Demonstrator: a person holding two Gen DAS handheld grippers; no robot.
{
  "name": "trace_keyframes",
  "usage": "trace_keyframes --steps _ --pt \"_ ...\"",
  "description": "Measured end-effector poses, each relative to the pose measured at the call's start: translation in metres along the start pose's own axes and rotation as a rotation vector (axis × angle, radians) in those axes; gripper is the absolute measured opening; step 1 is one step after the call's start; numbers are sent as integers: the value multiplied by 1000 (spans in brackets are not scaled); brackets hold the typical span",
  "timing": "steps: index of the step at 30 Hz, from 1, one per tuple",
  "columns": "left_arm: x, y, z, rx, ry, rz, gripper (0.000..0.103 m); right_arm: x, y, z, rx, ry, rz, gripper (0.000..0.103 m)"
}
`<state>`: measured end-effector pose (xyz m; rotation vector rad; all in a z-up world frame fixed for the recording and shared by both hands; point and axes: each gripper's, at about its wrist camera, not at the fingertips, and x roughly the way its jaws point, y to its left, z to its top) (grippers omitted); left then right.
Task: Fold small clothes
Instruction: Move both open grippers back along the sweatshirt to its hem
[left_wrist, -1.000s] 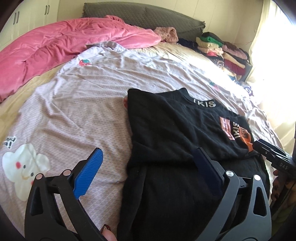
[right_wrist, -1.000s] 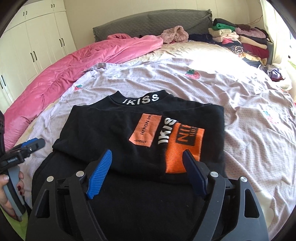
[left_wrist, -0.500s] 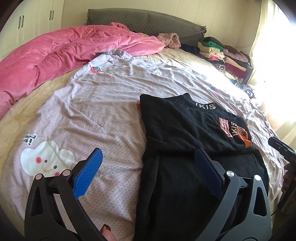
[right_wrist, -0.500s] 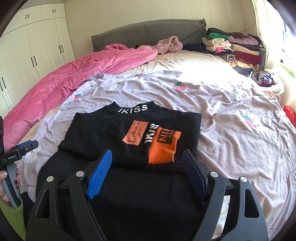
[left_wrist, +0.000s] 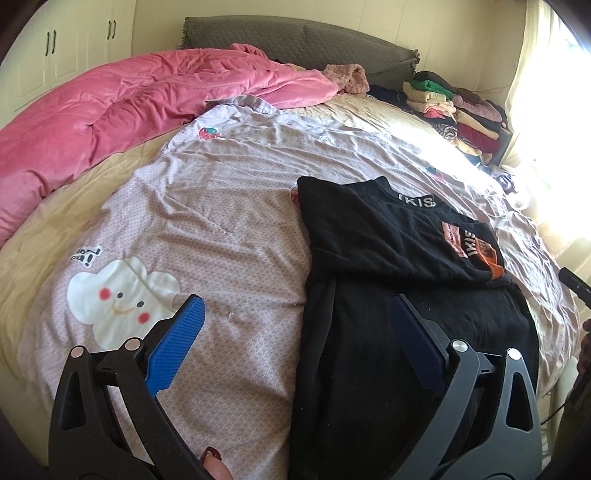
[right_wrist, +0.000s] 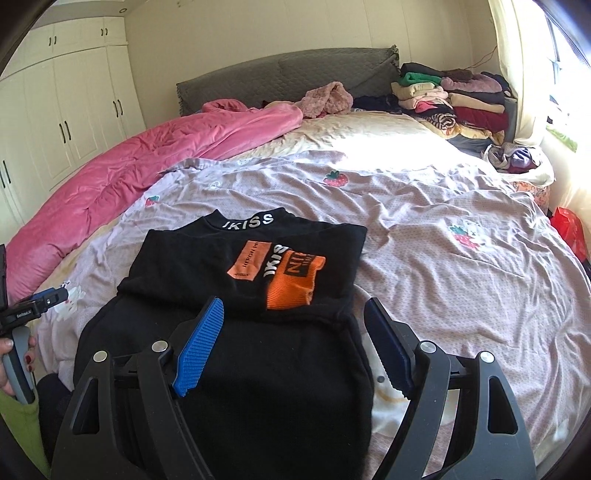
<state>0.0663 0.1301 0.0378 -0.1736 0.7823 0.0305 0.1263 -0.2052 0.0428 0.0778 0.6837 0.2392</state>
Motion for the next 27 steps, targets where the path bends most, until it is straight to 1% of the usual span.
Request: trace_keyframes --steps 7,17,23,27 --pt "-8 -1 -11 17 15 21 93 -13 -14 -15 18 7 -6 77" --pt "-13 -3 -30 26 57 37 93 -18 -27 -36 37 31 4 77" --pt "-16 -9 -40 50 74 56 93 -23 -35 -45 53 36 8 77" --pt "-17 -10 -48 50 90 51 93 -27 -39 -50 55 41 10 77"
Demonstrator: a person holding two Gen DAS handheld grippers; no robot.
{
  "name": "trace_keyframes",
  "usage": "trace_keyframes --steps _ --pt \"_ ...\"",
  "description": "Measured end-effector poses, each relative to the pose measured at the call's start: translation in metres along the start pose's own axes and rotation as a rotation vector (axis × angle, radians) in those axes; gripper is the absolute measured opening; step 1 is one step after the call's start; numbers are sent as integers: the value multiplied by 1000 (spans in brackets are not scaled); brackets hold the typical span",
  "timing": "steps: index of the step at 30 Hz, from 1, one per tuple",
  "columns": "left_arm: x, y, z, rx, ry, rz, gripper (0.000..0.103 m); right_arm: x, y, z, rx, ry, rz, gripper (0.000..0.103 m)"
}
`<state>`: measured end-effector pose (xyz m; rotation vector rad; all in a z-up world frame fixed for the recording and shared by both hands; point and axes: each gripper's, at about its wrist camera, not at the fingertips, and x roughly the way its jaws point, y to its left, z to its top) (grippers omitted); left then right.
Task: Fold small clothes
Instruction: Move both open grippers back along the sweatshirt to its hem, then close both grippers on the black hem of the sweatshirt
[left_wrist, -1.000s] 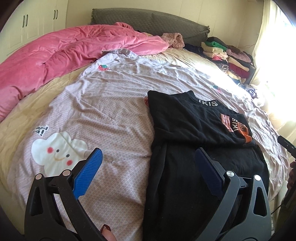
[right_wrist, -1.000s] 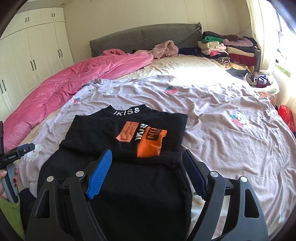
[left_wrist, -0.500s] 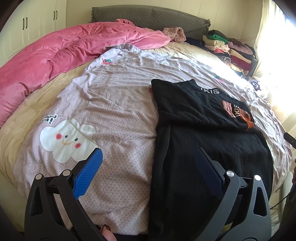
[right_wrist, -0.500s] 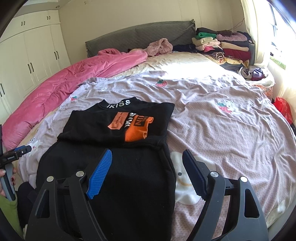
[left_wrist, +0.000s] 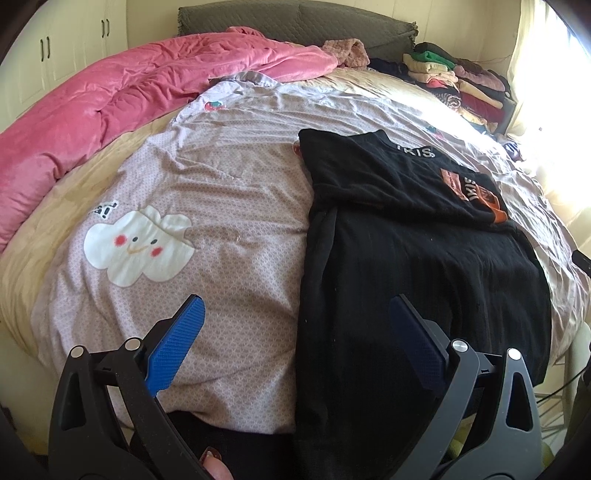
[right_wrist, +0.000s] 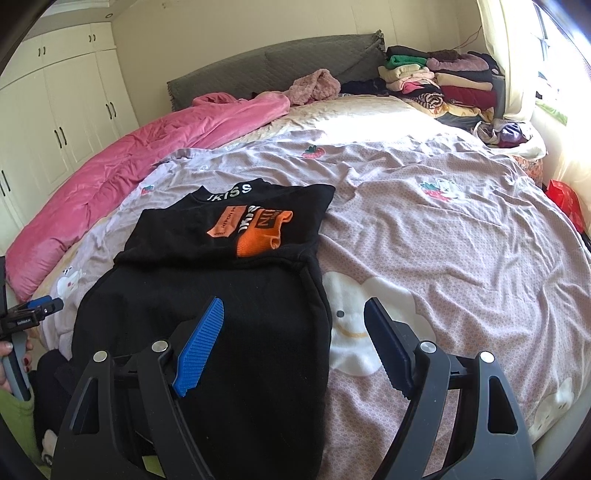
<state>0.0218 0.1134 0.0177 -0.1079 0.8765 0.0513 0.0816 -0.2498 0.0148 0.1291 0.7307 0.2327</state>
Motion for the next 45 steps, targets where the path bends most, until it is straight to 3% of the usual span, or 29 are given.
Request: trace_keyframes --steps 12,20,23,31,33,35,39,42,45 --pt "0 0 -20 -17 42 -44 93 -5 0 -16 -19 29 11 77" --pt "8 -9 -32 -28 83 -115 93 -4 2 -29 -37 65 10 77" --pt "14 -12 -36 -32 100 -132 87 -2 4 -36 -43 86 11 77" --pt "34 -14 -46 -42 158 -147 56 11 11 -58 -78 171 14 77" --pt "35 -14 -47 -32 159 -139 54 13 11 -63 -70 185 17 75" --pt "35 -11 -48 -36 163 -147 53 15 10 -69 -65 202 16 70" --pt "36 -5 -49 -47 165 -149 41 19 9 -78 -74 238 26 49" --pt "34 0 -50 -57 163 -152 34 20 8 -81 -66 234 8 42" --pt "33 3 -50 -61 162 -156 29 23 2 -81 -42 239 1 41"
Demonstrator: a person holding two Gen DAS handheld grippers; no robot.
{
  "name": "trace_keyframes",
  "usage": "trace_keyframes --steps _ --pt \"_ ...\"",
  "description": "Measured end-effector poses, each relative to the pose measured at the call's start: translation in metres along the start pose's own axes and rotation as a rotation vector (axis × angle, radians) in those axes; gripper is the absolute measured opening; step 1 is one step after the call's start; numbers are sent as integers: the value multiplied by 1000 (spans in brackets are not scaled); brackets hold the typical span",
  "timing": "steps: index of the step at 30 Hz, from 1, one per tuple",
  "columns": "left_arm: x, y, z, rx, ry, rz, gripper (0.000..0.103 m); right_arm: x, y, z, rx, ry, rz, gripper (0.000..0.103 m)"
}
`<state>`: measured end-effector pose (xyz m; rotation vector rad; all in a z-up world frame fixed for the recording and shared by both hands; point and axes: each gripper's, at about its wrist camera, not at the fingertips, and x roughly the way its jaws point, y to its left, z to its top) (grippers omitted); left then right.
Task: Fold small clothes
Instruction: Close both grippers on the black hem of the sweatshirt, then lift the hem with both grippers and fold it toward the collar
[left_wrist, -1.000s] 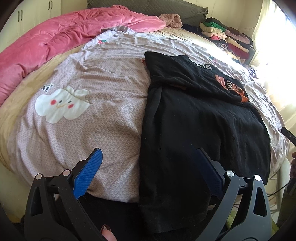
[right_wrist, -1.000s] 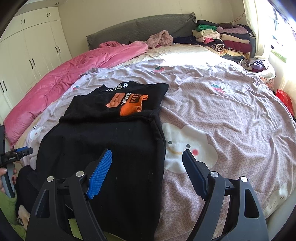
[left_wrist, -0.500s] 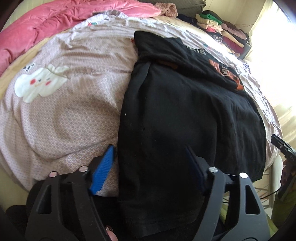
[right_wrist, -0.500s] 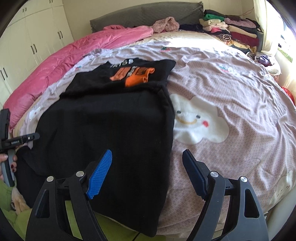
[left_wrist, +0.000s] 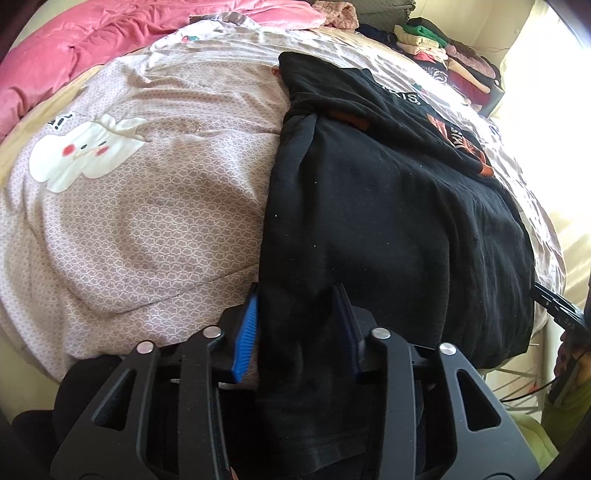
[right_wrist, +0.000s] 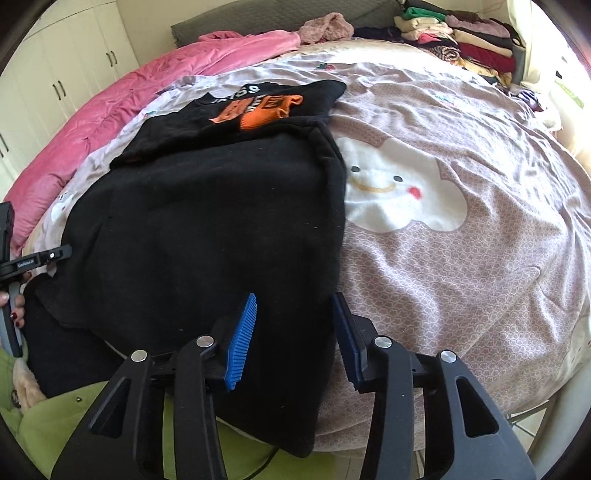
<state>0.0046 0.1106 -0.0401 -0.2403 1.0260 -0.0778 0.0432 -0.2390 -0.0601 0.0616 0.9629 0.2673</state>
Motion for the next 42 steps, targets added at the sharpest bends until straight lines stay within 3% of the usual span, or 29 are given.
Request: trace_keyframes --steps 3,7,10,19,31,42 --pt "-1 -1 0 3 -3 -7 19 7 -5 -2 30 13 17 35" --pt "0 -3 -1 13 -6 -6 11 5 -2 0 24 -2 35 12" --pt "-3 -3 -1 10 -17 -6 4 1 -2 3 14 -13 51 7" --pt "-47 -2 19 10 -169 -6 4 -34 -4 29 2 -143 124 6" --pt "-53 -11 83 -6 -244 -2 4 -50 -16 96 8 -308 124 6" --pt "-30 -15 136 -31 -261 13 4 -27 -32 133 56 -337 114 6"
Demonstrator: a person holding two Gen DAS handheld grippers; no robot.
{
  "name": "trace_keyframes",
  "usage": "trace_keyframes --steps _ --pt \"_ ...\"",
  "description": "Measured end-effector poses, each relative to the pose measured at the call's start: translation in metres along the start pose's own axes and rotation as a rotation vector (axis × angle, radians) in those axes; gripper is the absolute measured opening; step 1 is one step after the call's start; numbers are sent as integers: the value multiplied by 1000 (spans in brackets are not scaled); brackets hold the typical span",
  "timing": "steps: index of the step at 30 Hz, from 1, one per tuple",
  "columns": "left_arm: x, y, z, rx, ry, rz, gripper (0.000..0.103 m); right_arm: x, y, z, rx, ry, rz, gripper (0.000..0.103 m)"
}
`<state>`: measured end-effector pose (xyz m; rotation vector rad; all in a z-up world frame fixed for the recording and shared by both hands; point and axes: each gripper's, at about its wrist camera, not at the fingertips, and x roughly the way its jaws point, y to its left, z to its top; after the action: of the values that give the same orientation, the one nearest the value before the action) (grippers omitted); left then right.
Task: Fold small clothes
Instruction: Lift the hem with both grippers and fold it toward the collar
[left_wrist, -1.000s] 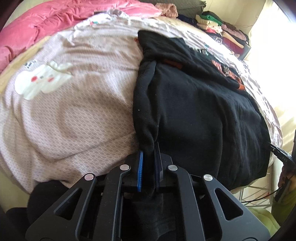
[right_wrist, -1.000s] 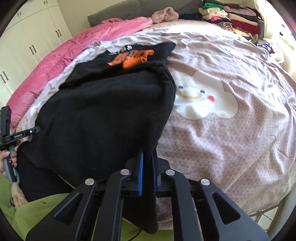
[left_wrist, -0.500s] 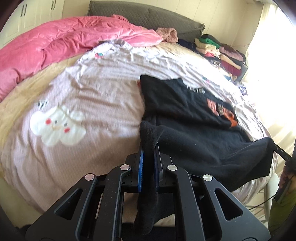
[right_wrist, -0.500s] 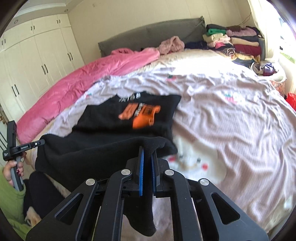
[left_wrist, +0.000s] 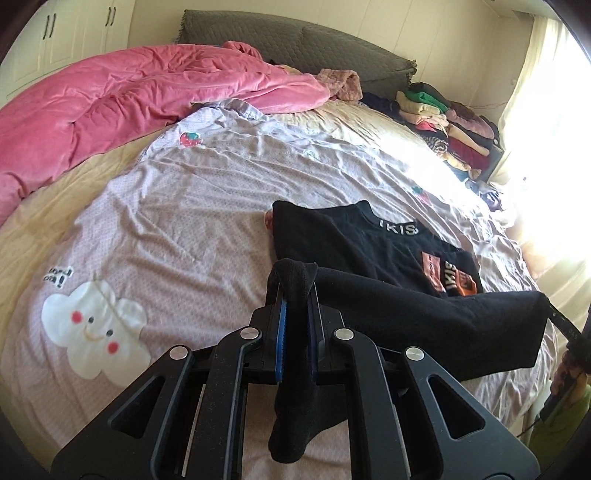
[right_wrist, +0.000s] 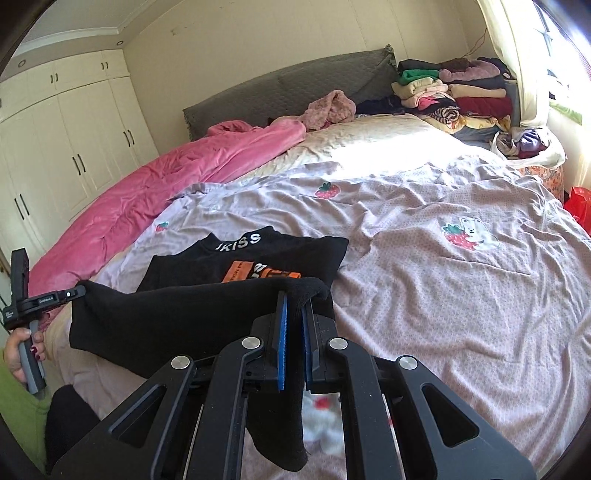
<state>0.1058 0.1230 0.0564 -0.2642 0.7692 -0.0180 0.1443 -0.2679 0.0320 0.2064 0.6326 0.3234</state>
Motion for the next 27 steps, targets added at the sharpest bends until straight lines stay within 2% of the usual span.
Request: trace_keyframes --steps 7,11,13,14,16,18,22,27 --pt "31 2 2 -18 20 16 4 33 -9 1 14 50 -20 6" --pt "36 -1 -4 -7 17 34 7 41 -8 -1 2 57 -38 7" --pt "35 -2 -6 1 10 40 18 42 -7 -4 -7 63 -48 11" --pt "34 -1 -6 2 10 39 21 43 -7 -4 -10 62 -57 13" --pt "32 -1 -8 0 8 32 29 41 -6 -6 -14 58 -79 33" --pt "29 0 -10 0 7 26 37 38 -6 -8 -15 48 -83 39" --pt "22 0 -18 -5 6 9 47 32 -8 -16 1 61 -79 40" --pt "19 -3 -32 9 33 -5 51 26 -5 -34 -3 103 -74 40"
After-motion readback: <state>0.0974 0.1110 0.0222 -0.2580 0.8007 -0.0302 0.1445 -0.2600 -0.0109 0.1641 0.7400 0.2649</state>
